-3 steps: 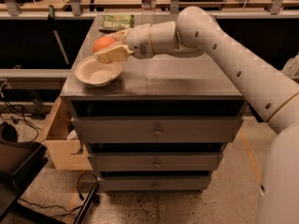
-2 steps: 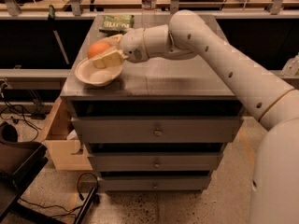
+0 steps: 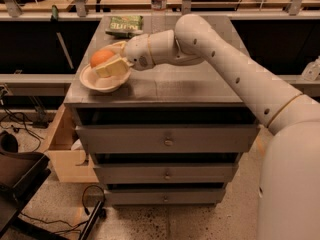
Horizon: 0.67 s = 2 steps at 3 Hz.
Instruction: Place orange into paper bowl
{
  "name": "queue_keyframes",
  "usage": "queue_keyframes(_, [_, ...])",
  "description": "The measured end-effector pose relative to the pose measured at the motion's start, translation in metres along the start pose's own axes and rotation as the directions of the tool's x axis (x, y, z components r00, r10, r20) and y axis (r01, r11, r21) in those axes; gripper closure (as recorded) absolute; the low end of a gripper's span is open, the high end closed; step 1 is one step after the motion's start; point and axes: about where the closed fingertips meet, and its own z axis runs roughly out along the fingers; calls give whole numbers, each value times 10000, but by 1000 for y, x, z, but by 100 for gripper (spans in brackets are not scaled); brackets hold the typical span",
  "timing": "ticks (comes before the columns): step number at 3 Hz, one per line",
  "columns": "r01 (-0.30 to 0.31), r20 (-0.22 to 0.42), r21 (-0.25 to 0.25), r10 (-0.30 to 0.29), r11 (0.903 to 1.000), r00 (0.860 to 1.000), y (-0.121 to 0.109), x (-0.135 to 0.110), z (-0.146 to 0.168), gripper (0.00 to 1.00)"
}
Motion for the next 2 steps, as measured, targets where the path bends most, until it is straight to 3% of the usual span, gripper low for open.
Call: queue_keyframes(2, [5, 11, -104, -5, 9999, 10000, 3, -1, 6, 35])
